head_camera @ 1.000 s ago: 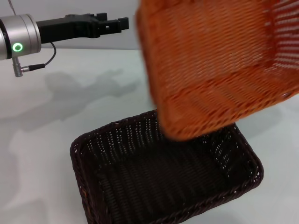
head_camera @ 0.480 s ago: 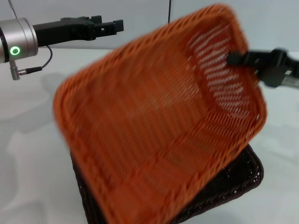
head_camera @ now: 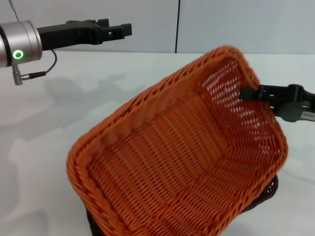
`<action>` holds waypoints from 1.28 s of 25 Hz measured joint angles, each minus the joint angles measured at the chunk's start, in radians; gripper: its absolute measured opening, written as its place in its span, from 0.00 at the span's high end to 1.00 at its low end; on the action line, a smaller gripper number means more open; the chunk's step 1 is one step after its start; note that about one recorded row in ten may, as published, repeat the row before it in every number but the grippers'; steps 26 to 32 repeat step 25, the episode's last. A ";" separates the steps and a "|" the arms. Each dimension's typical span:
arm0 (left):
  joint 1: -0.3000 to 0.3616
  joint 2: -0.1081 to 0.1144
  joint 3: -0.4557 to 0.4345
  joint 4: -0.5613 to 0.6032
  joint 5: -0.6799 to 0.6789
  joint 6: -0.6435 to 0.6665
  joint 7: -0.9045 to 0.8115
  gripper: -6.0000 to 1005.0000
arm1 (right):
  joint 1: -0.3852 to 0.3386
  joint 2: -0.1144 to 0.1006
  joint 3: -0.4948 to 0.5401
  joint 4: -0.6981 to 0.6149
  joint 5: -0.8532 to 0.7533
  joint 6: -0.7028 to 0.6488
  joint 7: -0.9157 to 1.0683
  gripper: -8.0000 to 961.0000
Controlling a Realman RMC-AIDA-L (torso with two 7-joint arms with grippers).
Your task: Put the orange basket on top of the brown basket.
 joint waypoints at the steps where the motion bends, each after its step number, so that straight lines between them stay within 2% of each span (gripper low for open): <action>1: 0.000 0.000 0.000 0.000 0.000 0.000 0.000 0.14 | -0.003 -0.002 0.001 0.001 0.000 -0.004 0.002 0.67; 2: -0.002 0.000 0.000 0.002 0.001 0.000 0.001 0.14 | -0.010 -0.009 0.004 0.003 0.000 -0.009 0.007 0.67; 4: -0.002 0.000 0.000 0.002 0.001 0.000 0.001 0.14 | -0.014 -0.014 0.004 0.004 0.000 -0.011 0.010 0.60; 9: -0.002 0.000 0.001 0.003 0.002 0.001 0.001 0.14 | -0.033 -0.050 0.032 0.011 0.000 -0.014 0.018 0.43; 10: -0.002 0.000 0.001 0.003 0.002 0.001 0.001 0.14 | -0.033 -0.050 0.032 0.011 0.000 -0.014 0.018 0.41; 11: -0.001 0.000 0.001 0.003 0.001 0.001 0.001 0.14 | -0.037 -0.059 0.039 0.014 0.000 -0.015 0.018 0.38; 12: -0.001 0.000 0.001 0.003 0.001 0.001 0.001 0.14 | -0.045 -0.081 0.052 0.021 0.000 -0.012 0.013 0.36; 13: 0.004 0.000 -0.006 0.003 -0.002 0.001 0.001 0.14 | -0.045 -0.081 0.052 0.021 0.000 -0.012 0.013 0.36; 15: 0.004 0.000 -0.007 0.003 -0.003 0.002 0.001 0.14 | -0.054 -0.101 0.085 0.032 0.000 -0.008 -0.006 0.36; 17: 0.005 0.000 -0.008 0.003 -0.003 0.003 0.001 0.14 | -0.065 -0.112 0.174 0.039 0.005 -0.010 -0.081 0.36; 18: 0.010 -0.003 -0.008 -0.002 -0.008 0.004 0.003 0.14 | -0.065 -0.112 0.174 0.039 0.005 -0.010 -0.081 0.36; 19: 0.010 -0.003 -0.008 -0.002 -0.008 0.004 0.003 0.14 | -0.070 -0.112 0.246 0.039 0.007 -0.010 -0.172 0.36; 20: 0.017 -0.007 -0.010 -0.004 -0.027 0.005 0.017 0.14 | -0.070 -0.112 0.246 0.039 0.007 -0.010 -0.172 0.36; 21: 0.017 -0.007 -0.010 -0.004 -0.027 0.005 0.017 0.14 | -0.072 -0.108 0.290 0.040 0.009 -0.008 -0.234 0.36; 22: 0.035 -0.020 -0.029 0.003 -0.106 0.006 0.084 0.14 | -0.073 -0.094 0.364 0.045 0.023 -0.002 -0.354 0.36; 23: 0.042 -0.028 -0.041 0.006 -0.129 0.008 0.106 0.14 | -0.073 -0.094 0.364 0.045 0.023 -0.002 -0.354 0.36; 24: 0.045 -0.033 -0.050 0.008 -0.143 0.008 0.121 0.14 | -0.073 -0.076 0.439 0.065 0.055 0.007 -0.497 0.36; 25: 0.050 -0.041 -0.068 0.013 -0.164 0.008 0.147 0.14 | -0.073 -0.066 0.471 0.080 0.081 0.018 -0.581 0.36; 32: 0.050 -0.041 -0.068 0.013 -0.164 0.008 0.147 0.14 | -0.073 -0.066 0.471 0.080 0.081 0.018 -0.581 0.36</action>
